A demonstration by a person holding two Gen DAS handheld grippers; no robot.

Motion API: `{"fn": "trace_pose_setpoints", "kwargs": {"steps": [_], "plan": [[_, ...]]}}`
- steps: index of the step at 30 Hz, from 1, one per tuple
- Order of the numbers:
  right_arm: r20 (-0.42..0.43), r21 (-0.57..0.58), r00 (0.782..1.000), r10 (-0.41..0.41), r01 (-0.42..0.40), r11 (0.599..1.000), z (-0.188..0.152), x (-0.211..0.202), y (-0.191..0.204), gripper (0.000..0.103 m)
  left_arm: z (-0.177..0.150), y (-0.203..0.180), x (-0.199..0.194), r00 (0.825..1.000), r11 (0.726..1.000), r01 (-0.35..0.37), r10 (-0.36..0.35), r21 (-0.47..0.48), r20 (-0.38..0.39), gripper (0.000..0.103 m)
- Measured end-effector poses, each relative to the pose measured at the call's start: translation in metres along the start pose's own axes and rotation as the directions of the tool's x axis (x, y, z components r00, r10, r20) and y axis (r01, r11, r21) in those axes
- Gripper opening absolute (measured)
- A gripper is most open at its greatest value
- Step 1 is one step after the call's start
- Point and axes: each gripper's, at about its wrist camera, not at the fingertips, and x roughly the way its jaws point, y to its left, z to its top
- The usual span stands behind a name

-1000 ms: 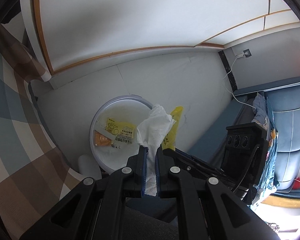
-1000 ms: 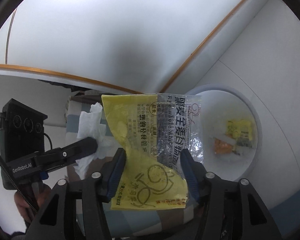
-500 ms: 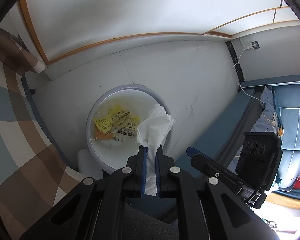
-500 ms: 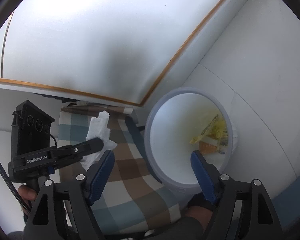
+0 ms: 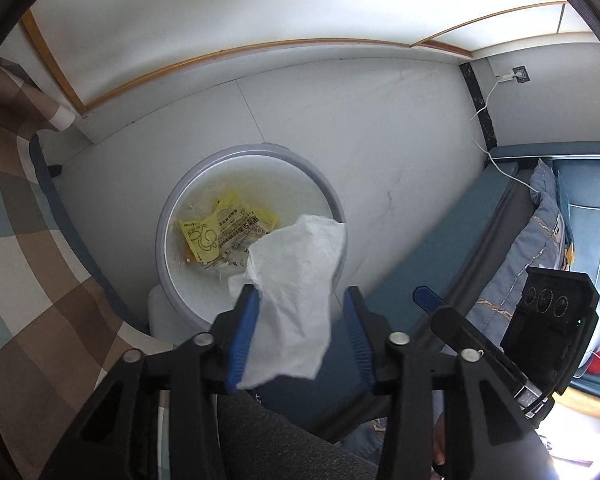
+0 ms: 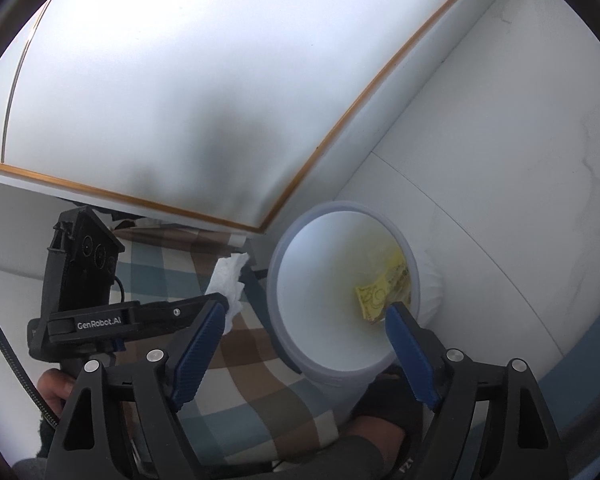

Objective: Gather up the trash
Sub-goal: 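Open the right tool over the bin while the left tool releases the white tissue, then move both open tools back over the checked table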

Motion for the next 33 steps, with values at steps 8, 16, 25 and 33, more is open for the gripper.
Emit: {"fn": "trace_pose_setpoints", "kwargs": {"steps": [8, 16, 25, 33], "plan": [[0.017, -0.002, 1.000, -0.025, 0.025, 1.000, -0.008, -0.006, 0.003, 0.083, -0.010, -0.011, -0.035, 0.988, 0.995, -0.046, 0.033, 0.084, 0.151, 0.061], [0.043, -0.049, 0.999, -0.026, 0.029, 0.998, -0.014, -0.022, 0.029, 0.083, -0.033, -0.008, -0.082, 0.931, 0.981, -0.161, 0.116, 0.105, 0.345, 0.070], [0.110, -0.130, 0.994, -0.008, 0.022, 0.991, -0.023, -0.054, 0.078, 0.084, -0.065, 0.006, -0.134, 0.857, 0.981, -0.193, 0.156, 0.025, 0.491, 0.070], [0.189, -0.271, 0.981, 0.038, 0.015, 0.962, -0.037, -0.093, 0.143, 0.084, -0.103, 0.028, -0.185, 0.771, 0.972, -0.232, 0.212, -0.046, 0.600, 0.070]]}}
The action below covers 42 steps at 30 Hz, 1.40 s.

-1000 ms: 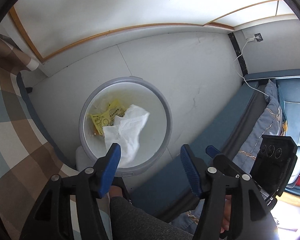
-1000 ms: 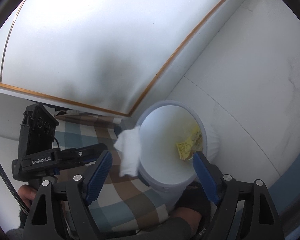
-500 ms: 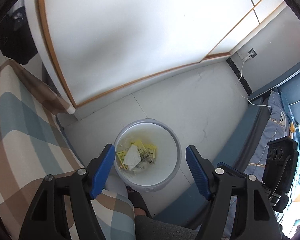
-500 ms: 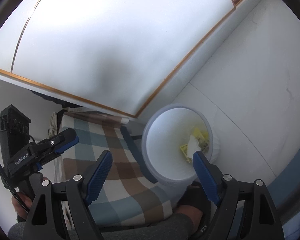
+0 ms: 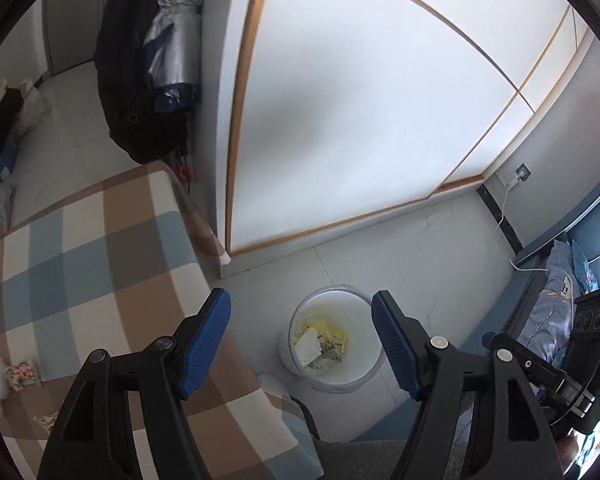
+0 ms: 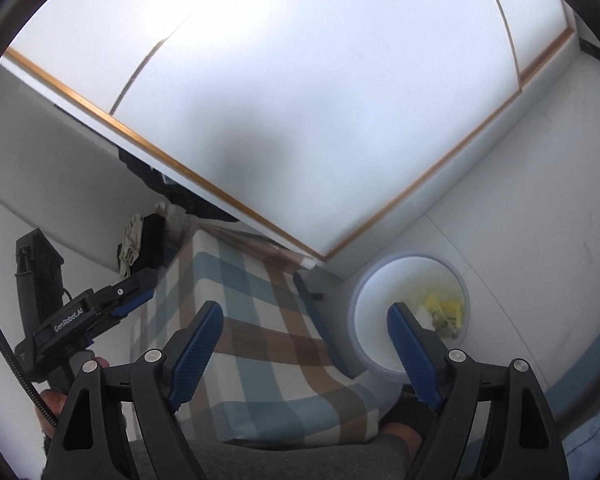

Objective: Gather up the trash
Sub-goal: 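Move both open tools back over the checked table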

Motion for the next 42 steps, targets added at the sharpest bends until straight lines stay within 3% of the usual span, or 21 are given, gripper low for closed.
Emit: {"fn": "trace_pose_setpoints", "kwargs": {"steps": [3, 7, 16, 29, 35, 38, 42], "plan": [[0.046, -0.067, 0.999, -0.011, 0.014, 0.998, 0.005, -0.017, 0.028, 0.084, -0.002, 0.014, -0.024, 0.998, 1.000, -0.015, 0.016, -0.019, 0.055, 0.070], [0.081, -0.116, 0.995, 0.049, -0.040, 0.993, 0.008, -0.032, 0.066, 0.086, -0.007, 0.033, -0.052, 0.993, 0.999, -0.025, 0.029, -0.036, 0.111, 0.070], [0.080, -0.271, 0.988, 0.134, -0.108, 0.956, -0.010, -0.035, 0.159, 0.090, -0.020, 0.079, -0.110, 0.969, 0.991, -0.094, 0.113, -0.094, 0.218, 0.070], [-0.006, -0.455, 0.987, 0.159, -0.145, 0.879, -0.059, 0.011, 0.250, 0.092, -0.061, 0.162, -0.147, 0.939, 0.954, -0.173, 0.235, -0.244, 0.252, 0.070], [-0.086, -0.518, 0.988, 0.126, -0.152, 0.841, -0.088, 0.046, 0.277, 0.092, -0.076, 0.194, -0.157, 0.923, 0.932, -0.191, 0.277, -0.308, 0.266, 0.071], [-0.126, -0.552, 0.988, 0.093, -0.148, 0.821, -0.103, 0.067, 0.290, 0.092, -0.083, 0.210, -0.160, 0.918, 0.921, -0.193, 0.291, -0.338, 0.269, 0.080], [-0.188, -0.579, 0.981, 0.056, -0.157, 0.800, -0.123, 0.094, 0.301, 0.092, -0.091, 0.226, -0.164, 0.908, 0.908, -0.205, 0.316, -0.365, 0.275, 0.081]]}}
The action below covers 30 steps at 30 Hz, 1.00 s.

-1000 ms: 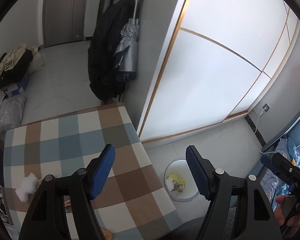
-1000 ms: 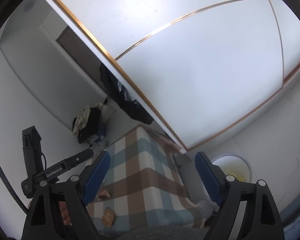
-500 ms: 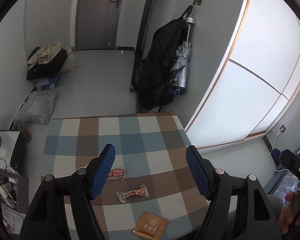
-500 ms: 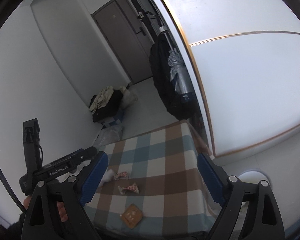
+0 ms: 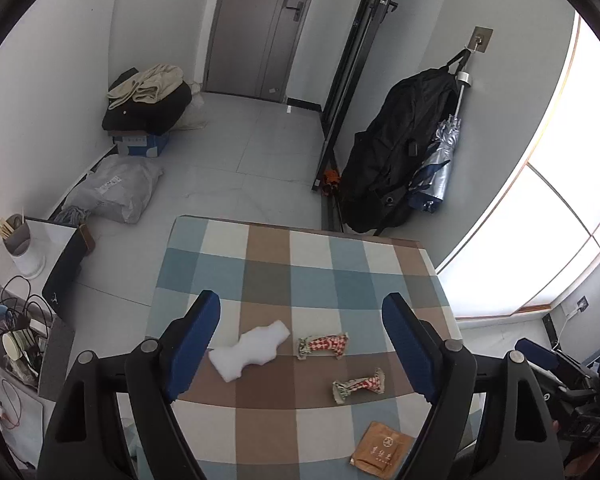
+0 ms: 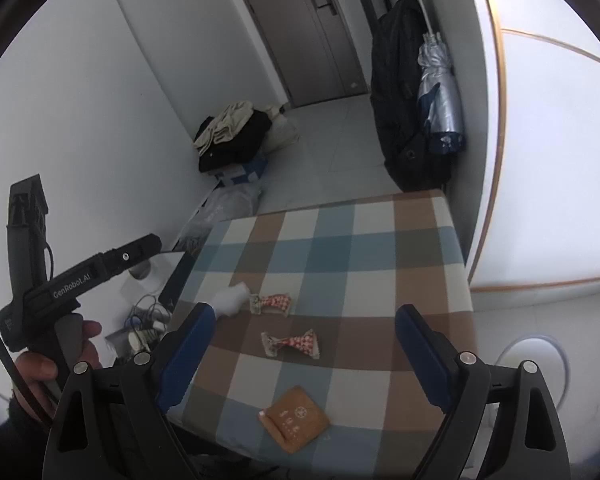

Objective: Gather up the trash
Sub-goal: 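Move both open tools back over the checked table, then close the right tool on the red-and-white candy wrapper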

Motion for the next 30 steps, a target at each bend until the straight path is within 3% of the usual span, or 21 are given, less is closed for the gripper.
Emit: {"fn": "trace_pose_setpoints", "kwargs": {"steps": [6, 12, 16, 25, 30], "plan": [[-0.119, -0.103, 0.991, -0.060, 0.048, 0.994, -0.011, 0.048, 0.020, 0.092, -0.001, 0.025, 0.003, 1.000, 0.999, -0.013, 0.013, -0.029, -0.011, 0.081], [-0.233, -0.360, 0.946, -0.226, 0.132, 0.924, -0.031, 0.104, 0.036, 0.090, 0.001, 0.041, 0.009, 0.999, 0.999, -0.020, 0.019, -0.049, -0.030, 0.081], [-0.271, -0.412, 0.933, -0.239, 0.112, 0.904, -0.034, 0.124, 0.036, 0.087, 0.004, 0.047, 0.013, 0.999, 0.997, -0.017, 0.013, -0.076, -0.046, 0.081], [-0.327, -0.455, 0.919, -0.222, 0.053, 0.889, -0.037, 0.153, 0.042, 0.067, 0.009, 0.049, 0.022, 0.997, 0.997, -0.046, 0.042, -0.064, -0.057, 0.081], [-0.340, -0.480, 0.916, -0.214, 0.027, 0.877, -0.042, 0.158, 0.047, 0.046, 0.008, 0.055, 0.030, 0.995, 0.996, -0.056, 0.049, -0.075, -0.091, 0.081]]}}
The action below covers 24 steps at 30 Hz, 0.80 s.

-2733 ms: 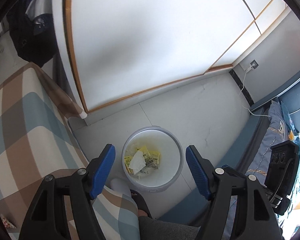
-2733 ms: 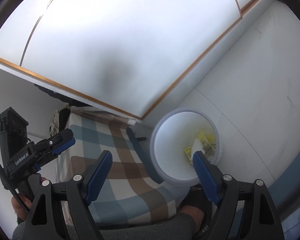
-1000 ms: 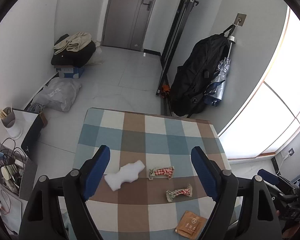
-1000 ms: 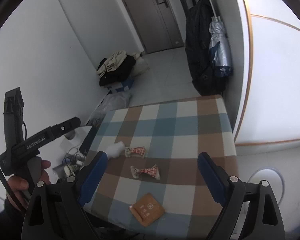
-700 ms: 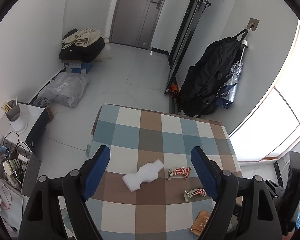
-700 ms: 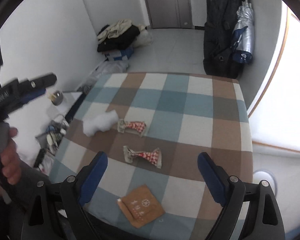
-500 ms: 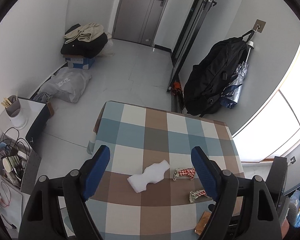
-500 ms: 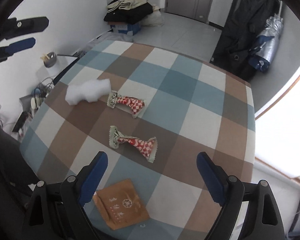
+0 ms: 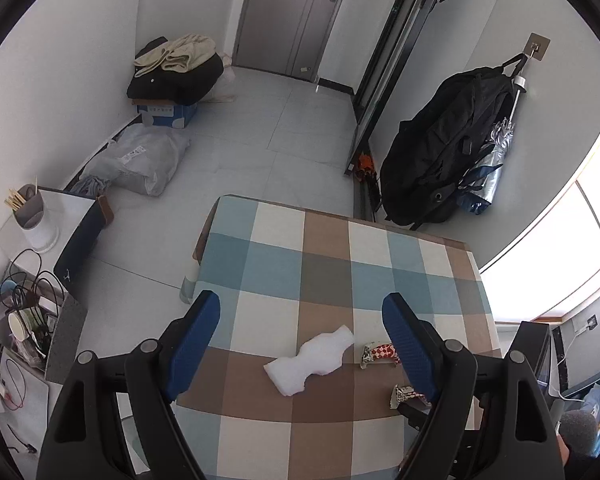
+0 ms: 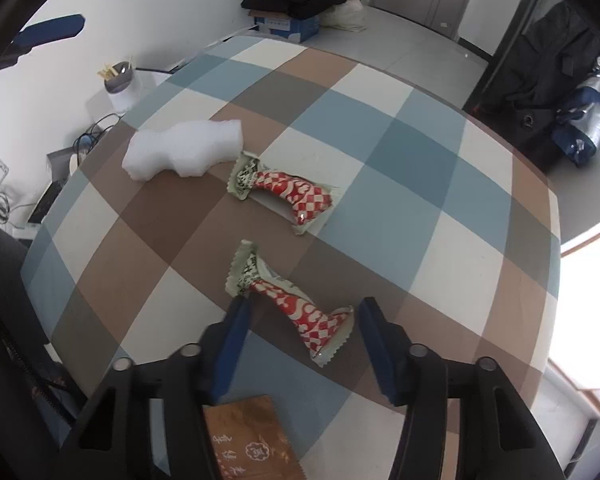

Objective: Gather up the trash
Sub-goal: 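Close the right tool on the red-and-white candy wrapper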

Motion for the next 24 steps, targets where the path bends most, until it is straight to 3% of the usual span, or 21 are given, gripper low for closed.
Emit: {"fn": "trace_pose_setpoints", "kwargs": {"steps": [2, 3, 6, 16, 19, 24], "plan": [[0.001, -0.002, 1.000, 0.015, -0.015, 1.000, 0.000, 0.000, 0.001, 0.038, 0.000, 0.001, 0.004, 1.000, 1.000, -0.009, 0.009, -0.001, -0.009, 0.081], [0.003, -0.002, 1.000, 0.023, -0.023, 1.000, 0.000, 0.000, 0.000, 0.029, 0.000, 0.002, 0.005, 1.000, 1.000, -0.014, 0.014, -0.001, -0.015, 0.081], [0.008, 0.000, 0.999, 0.037, -0.037, 0.999, -0.002, -0.001, 0.001, 0.026, 0.000, 0.001, 0.009, 0.999, 1.000, -0.019, 0.019, -0.001, -0.029, 0.081], [0.090, 0.139, 0.992, 0.090, -0.102, 0.985, 0.000, -0.022, -0.028, 0.024, 0.001, 0.003, 0.023, 0.995, 0.996, -0.082, 0.083, 0.020, -0.051, 0.081], [0.119, 0.201, 0.989, 0.093, -0.116, 0.973, -0.001, -0.029, -0.042, 0.024, -0.001, -0.004, 0.032, 0.991, 0.990, -0.121, 0.125, 0.077, -0.042, 0.081], [0.167, 0.297, 0.981, 0.101, -0.147, 0.943, -0.003, -0.037, -0.066, 0.024, -0.011, -0.009, 0.062, 0.982, 0.994, -0.037, 0.055, 0.102, -0.183, 0.081]]}}
